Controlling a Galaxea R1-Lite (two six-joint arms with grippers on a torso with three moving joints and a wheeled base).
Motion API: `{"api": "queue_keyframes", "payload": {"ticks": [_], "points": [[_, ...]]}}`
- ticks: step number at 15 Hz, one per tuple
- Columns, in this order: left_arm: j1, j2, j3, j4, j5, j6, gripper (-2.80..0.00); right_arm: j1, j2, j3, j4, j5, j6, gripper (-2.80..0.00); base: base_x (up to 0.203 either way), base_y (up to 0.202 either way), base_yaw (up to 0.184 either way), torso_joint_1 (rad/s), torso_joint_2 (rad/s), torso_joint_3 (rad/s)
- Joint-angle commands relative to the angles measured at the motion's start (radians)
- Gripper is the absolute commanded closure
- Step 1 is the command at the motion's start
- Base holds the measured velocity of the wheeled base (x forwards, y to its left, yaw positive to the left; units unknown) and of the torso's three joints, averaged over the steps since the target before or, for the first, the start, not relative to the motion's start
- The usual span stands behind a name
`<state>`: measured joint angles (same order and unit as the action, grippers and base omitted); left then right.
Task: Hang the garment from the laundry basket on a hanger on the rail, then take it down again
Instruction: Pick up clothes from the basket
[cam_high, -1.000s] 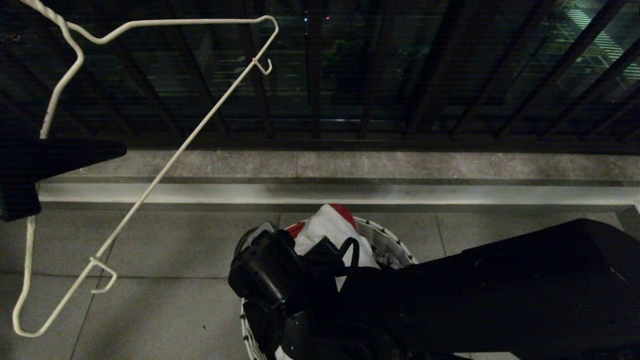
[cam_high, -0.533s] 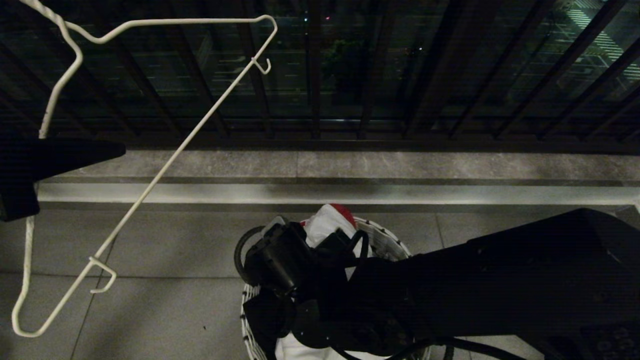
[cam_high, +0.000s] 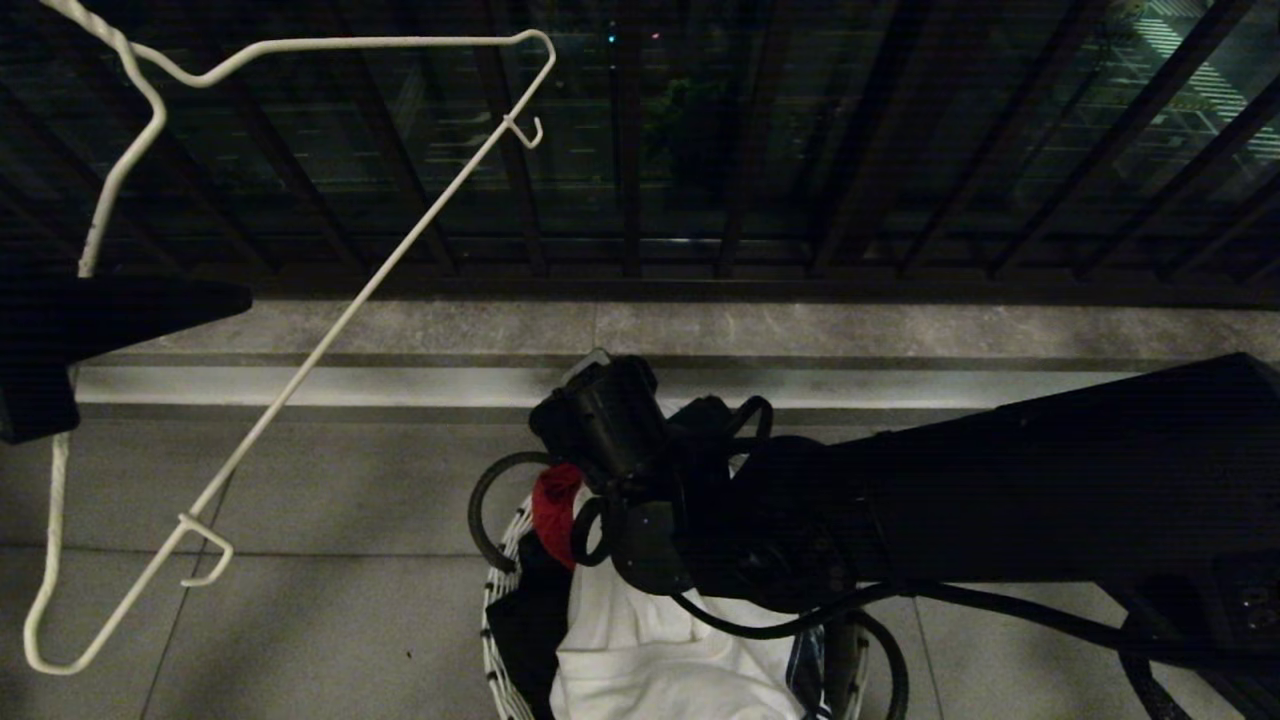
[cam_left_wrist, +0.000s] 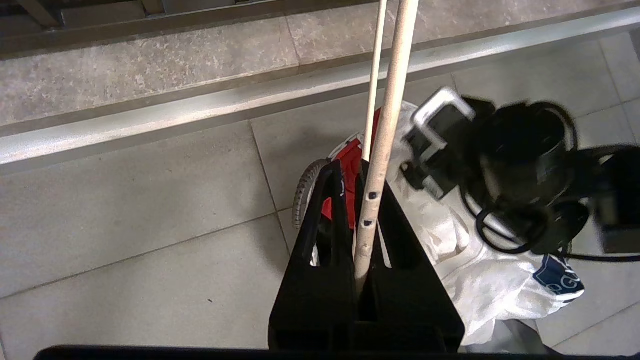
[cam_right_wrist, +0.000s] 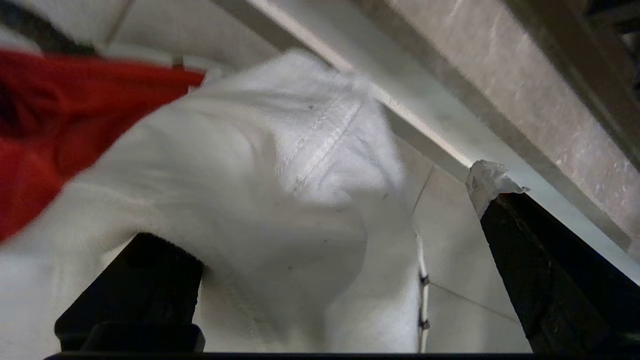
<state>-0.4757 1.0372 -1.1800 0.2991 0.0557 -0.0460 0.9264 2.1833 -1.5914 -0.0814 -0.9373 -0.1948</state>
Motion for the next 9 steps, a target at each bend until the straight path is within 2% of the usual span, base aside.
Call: {"api": "queue_keyframes", "payload": {"ticks": [1,3,7,9], "points": [[0.0,0.001,0.0,0.002,0.001,0.0,0.0,0.005,-0.03,-0.011,-0.001,-0.005,-0.002,-2.8,0.0,0.0,0.0,0.0,0.0,0.0],[0.0,0.001,0.002,0.002,-0.001,0.0,0.0,0.018,-0.052,0.008,-0.001,-0.005,0.001,-2.8,0.0,0.0,0.0,0.0,0.0,0.0],[0.0,0.001,0.003,0.002,-0.001,0.0,0.0,0.083,-0.065,0.145,-0.005,-0.005,0.013,-2.8,0.0,0.0,0.0,0.0,0.0,0.0],[0.0,0.0,0.003,0.002,-0.001,0.0,0.0,0.09,-0.069,0.193,-0.041,-0.006,0.018,-2.8,0.0,0.0,0.0,0.0,0.0,0.0]]}}
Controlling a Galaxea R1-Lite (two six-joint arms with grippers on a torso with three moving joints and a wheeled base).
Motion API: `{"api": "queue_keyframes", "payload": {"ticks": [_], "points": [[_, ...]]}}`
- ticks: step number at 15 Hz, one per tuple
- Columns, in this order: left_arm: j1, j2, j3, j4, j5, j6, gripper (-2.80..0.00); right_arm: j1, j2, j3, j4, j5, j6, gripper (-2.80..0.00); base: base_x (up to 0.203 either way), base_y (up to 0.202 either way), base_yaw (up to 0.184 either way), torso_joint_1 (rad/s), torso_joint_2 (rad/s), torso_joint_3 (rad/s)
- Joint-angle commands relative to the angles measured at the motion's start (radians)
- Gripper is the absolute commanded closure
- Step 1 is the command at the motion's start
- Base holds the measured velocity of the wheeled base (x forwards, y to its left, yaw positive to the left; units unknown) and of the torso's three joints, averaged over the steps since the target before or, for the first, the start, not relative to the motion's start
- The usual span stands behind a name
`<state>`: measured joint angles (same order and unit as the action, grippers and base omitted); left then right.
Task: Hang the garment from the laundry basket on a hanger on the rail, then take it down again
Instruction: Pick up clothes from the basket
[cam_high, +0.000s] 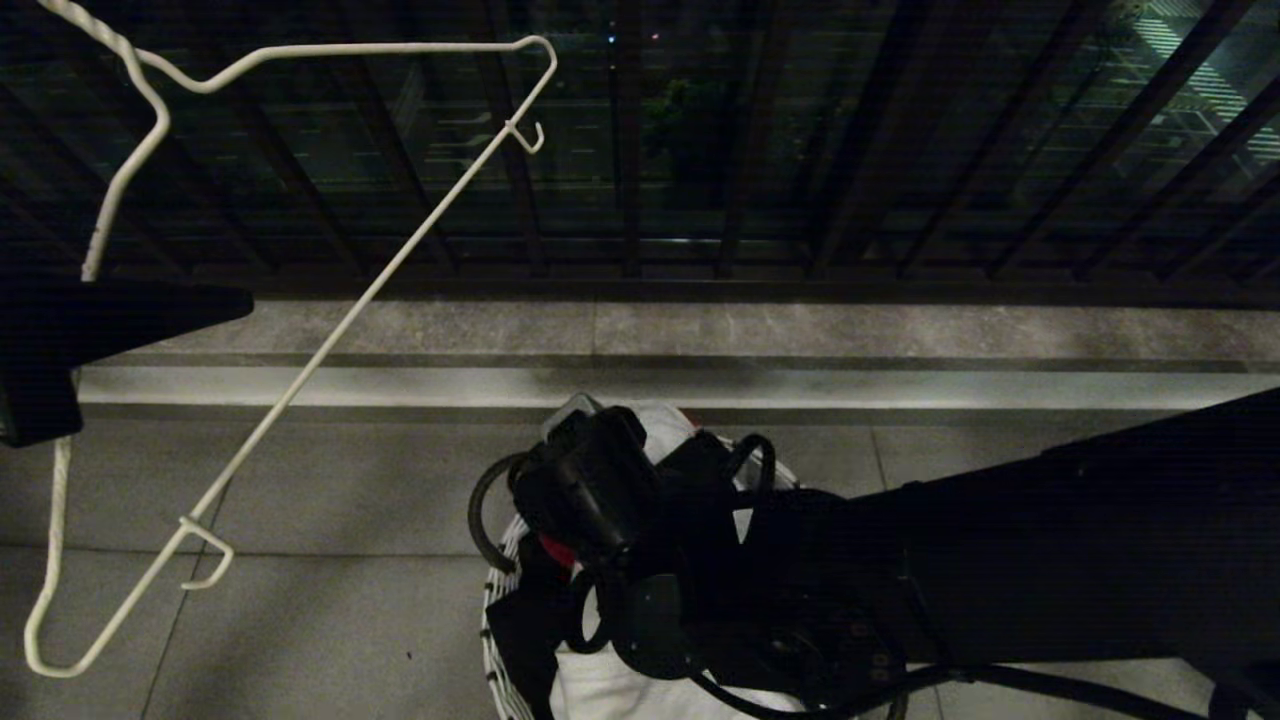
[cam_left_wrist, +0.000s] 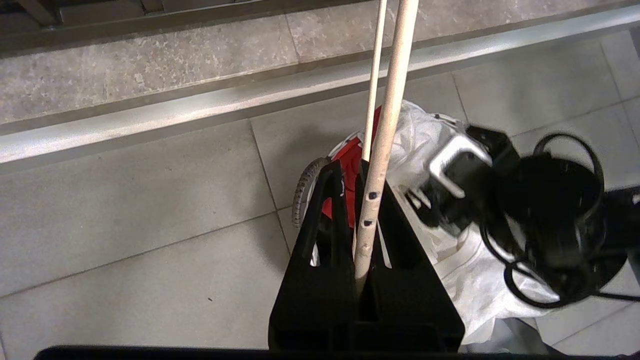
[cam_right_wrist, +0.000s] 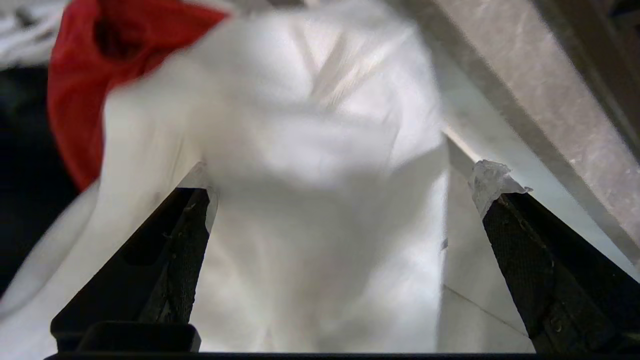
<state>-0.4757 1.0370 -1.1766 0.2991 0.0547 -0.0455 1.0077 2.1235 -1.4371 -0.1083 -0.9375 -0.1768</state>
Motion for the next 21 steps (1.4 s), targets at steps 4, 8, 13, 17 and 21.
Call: {"api": "queue_keyframes", "payload": {"ticks": [4,8,13,17,21], "points": [[0.0,0.0,0.0,0.002,0.001,0.0,0.0,0.014,-0.05,0.101,-0.019,-0.006,0.0,-2.8,0.0,0.0,0.0,0.0,0.0,0.0],[0.0,0.0,0.0,0.002,0.001,0.0,0.0,-0.005,-0.053,0.095,-0.044,-0.004,-0.003,-2.8,0.0,0.0,0.0,0.0,0.0,0.0],[0.0,0.0,0.0,0.002,0.001,0.0,0.0,0.001,-0.008,0.017,-0.088,-0.003,-0.011,-2.8,0.0,0.0,0.0,0.0,0.0,0.0],[0.0,-0.001,0.0,0.002,0.001,0.0,0.0,0.002,-0.02,0.017,-0.12,-0.004,-0.013,-2.8,0.0,0.0,0.0,0.0,0.0,0.0],[0.0,-0.011,0.001,0.003,0.001,0.001,0.0,0.004,-0.094,0.094,-0.116,-0.006,-0.013,-2.8,0.0,0.0,0.0,0.0,0.0,0.0]]}}
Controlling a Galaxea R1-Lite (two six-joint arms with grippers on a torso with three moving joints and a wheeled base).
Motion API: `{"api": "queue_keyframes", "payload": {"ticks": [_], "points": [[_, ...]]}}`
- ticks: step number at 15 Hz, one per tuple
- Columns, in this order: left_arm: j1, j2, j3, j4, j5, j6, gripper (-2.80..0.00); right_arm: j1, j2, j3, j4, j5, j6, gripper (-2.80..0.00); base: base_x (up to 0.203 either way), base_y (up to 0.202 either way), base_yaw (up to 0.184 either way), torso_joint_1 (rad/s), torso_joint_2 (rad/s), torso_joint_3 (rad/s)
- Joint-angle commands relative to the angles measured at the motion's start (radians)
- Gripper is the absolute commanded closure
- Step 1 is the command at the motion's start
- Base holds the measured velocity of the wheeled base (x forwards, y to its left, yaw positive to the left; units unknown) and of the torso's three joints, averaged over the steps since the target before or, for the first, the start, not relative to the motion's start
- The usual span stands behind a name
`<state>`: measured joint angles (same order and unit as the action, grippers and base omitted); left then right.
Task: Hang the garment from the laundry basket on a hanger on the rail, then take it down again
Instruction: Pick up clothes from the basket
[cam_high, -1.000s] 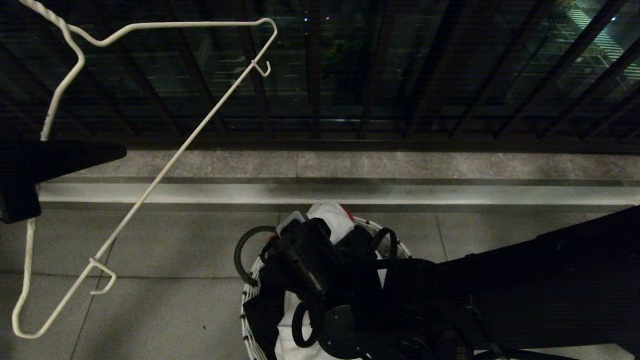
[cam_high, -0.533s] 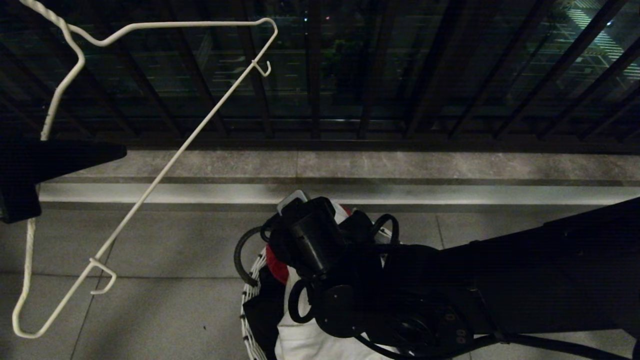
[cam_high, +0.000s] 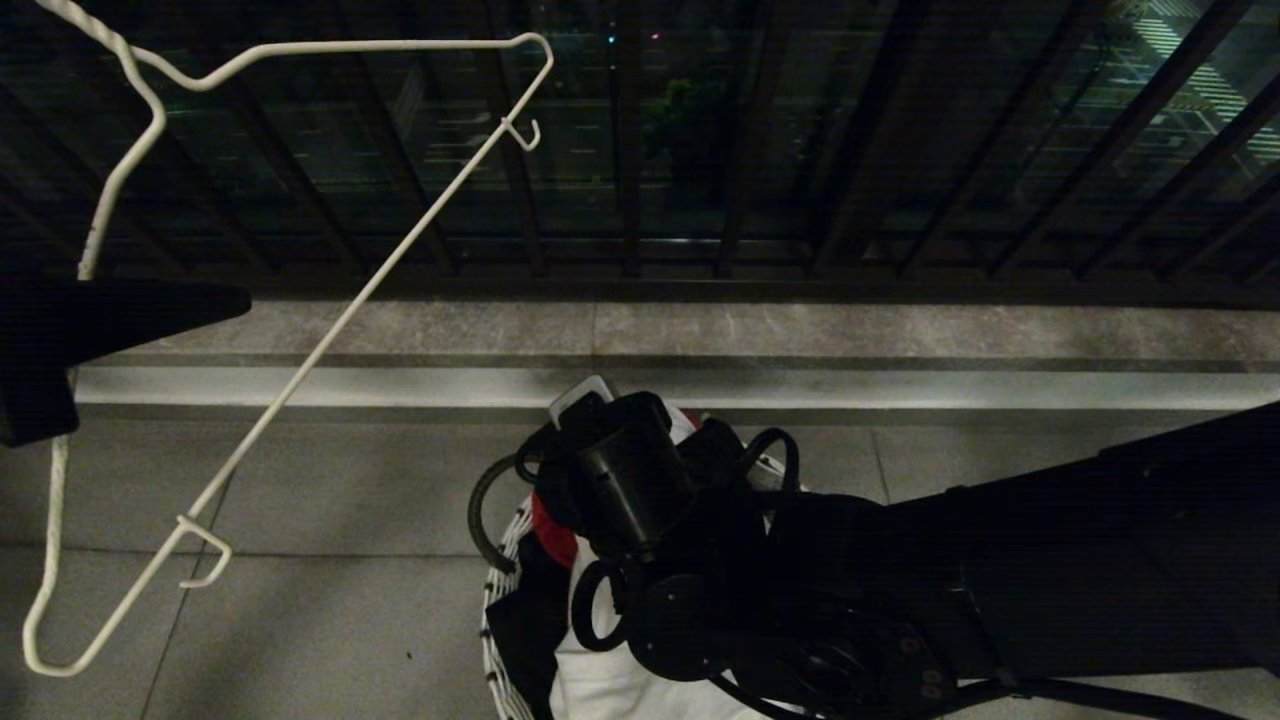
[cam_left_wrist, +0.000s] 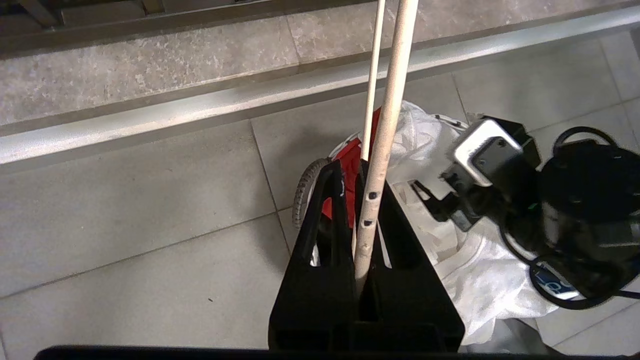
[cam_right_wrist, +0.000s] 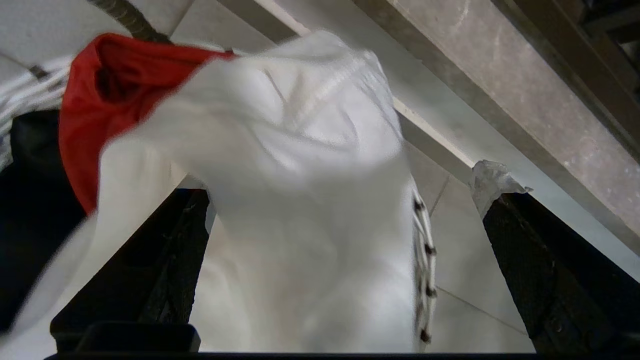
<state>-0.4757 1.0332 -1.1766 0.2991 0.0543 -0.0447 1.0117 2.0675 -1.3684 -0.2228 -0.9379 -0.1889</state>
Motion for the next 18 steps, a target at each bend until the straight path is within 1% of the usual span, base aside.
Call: {"api": "queue_keyframes", "payload": {"ticks": [1,6,10,15,18], "points": [[0.0,-0.009,0.0,0.003,0.001,0.0,0.0,-0.002,-0.055,0.036,-0.001,-0.006,-0.001,-2.8,0.0,0.0,0.0,0.0,0.0,0.0],[0.0,-0.008,0.0,0.003,0.001,0.0,0.0,-0.032,-0.109,0.069,0.0,-0.006,-0.007,-2.8,0.0,0.0,0.0,0.0,0.0,0.0],[0.0,-0.009,0.0,0.003,0.001,0.0,0.0,-0.066,-0.084,0.067,-0.006,-0.004,-0.006,-2.8,0.0,0.0,0.0,0.0,0.0,0.0],[0.0,-0.007,0.001,0.003,0.001,0.0,0.0,-0.064,-0.042,0.067,-0.013,-0.002,0.0,-2.8,0.0,0.0,0.0,0.0,0.0,0.0],[0.0,-0.007,0.002,0.003,0.001,0.0,0.0,-0.065,-0.024,0.068,-0.046,-0.002,-0.001,-2.8,0.0,0.0,0.0,0.0,0.0,0.0]]}}
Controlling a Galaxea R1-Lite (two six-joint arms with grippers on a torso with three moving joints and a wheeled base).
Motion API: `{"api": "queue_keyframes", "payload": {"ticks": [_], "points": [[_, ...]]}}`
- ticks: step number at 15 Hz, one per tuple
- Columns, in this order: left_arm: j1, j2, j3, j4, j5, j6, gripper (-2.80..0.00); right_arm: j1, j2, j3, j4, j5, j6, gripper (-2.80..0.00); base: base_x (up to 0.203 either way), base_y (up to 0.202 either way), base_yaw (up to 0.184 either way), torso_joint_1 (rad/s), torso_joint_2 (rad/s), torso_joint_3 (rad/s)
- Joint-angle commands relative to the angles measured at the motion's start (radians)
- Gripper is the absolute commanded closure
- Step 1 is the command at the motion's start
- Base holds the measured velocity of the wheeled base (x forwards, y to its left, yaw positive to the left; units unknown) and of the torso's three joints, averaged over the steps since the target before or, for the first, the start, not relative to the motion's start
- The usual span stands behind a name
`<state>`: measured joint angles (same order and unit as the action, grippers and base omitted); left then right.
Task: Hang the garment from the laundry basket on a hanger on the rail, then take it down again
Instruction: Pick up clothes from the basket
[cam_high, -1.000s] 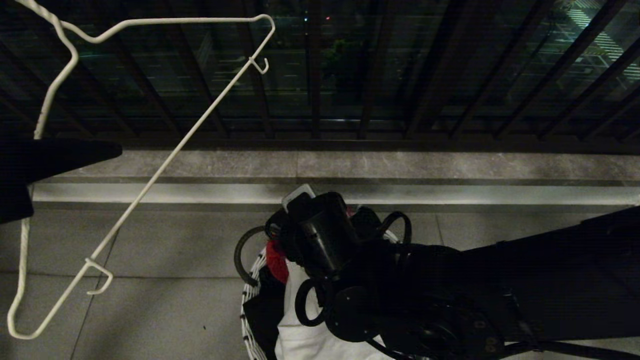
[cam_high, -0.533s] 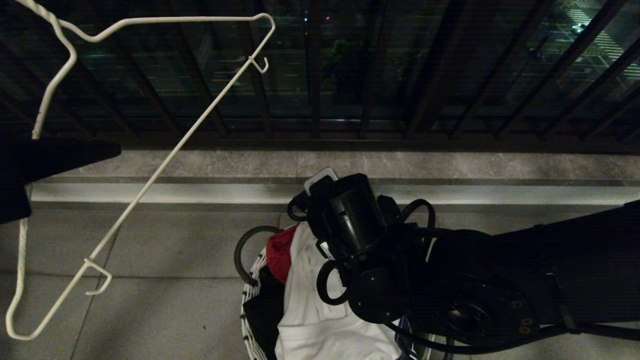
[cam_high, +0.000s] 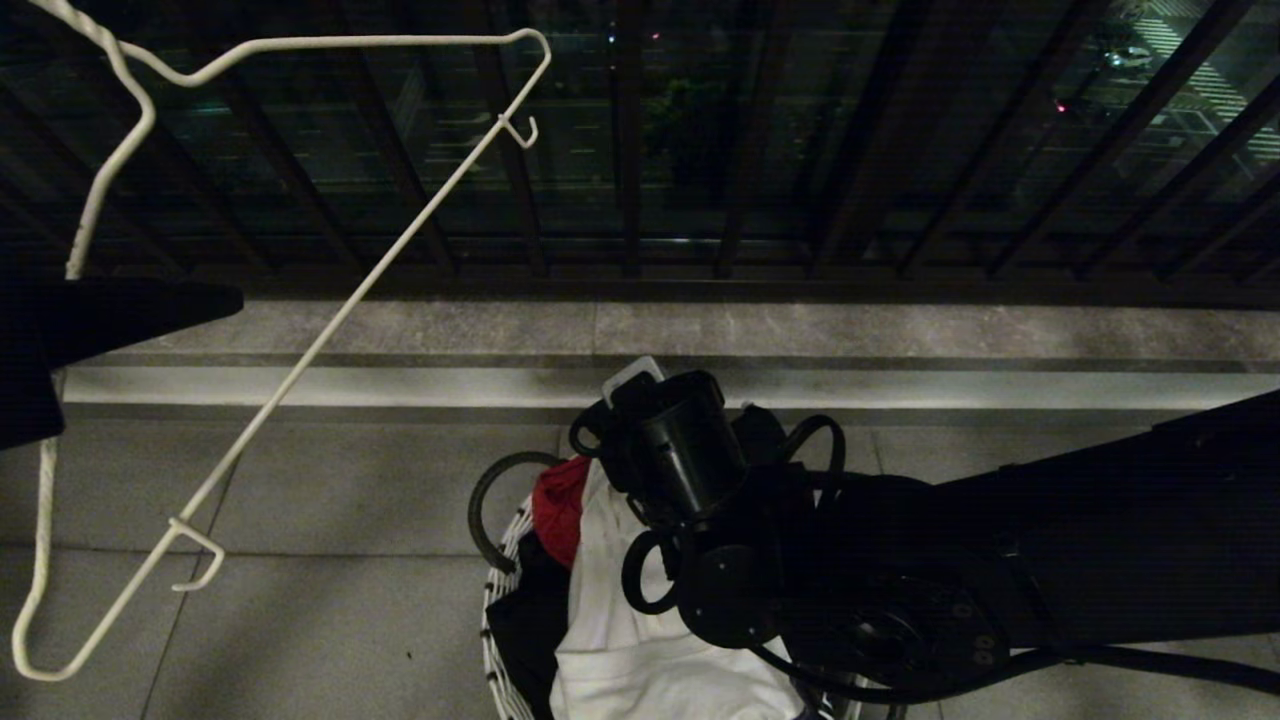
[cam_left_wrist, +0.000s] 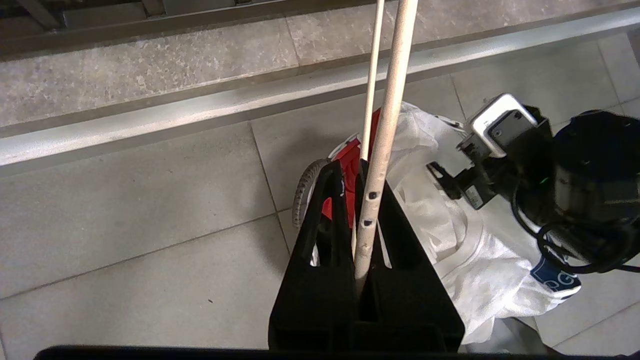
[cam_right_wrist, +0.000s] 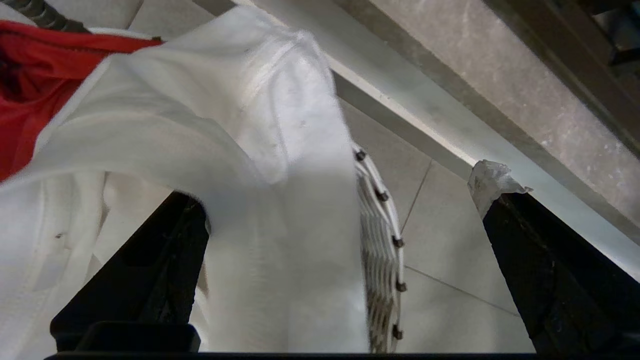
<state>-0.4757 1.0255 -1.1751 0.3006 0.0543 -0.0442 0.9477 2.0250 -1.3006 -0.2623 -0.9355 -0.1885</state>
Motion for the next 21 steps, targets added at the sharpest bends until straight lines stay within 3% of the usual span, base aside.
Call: {"api": "queue_keyframes", "payload": {"ticks": [1,10,21], "points": [[0.0,-0.001,0.0,0.001,0.001,0.0,0.0,-0.001,0.022,-0.002,-0.008,-0.005,-0.002,-2.8,0.0,0.0,0.0,0.0,0.0,0.0],[0.0,-0.003,-0.001,0.001,0.001,0.0,0.0,-0.007,0.095,-0.102,-0.02,-0.004,-0.004,-2.8,0.0,0.0,0.0,0.0,0.0,0.0],[0.0,-0.009,-0.001,0.002,0.001,0.0,0.0,-0.003,0.098,-0.081,-0.035,-0.003,-0.006,-2.8,0.0,0.0,0.0,0.0,0.0,0.0]]}}
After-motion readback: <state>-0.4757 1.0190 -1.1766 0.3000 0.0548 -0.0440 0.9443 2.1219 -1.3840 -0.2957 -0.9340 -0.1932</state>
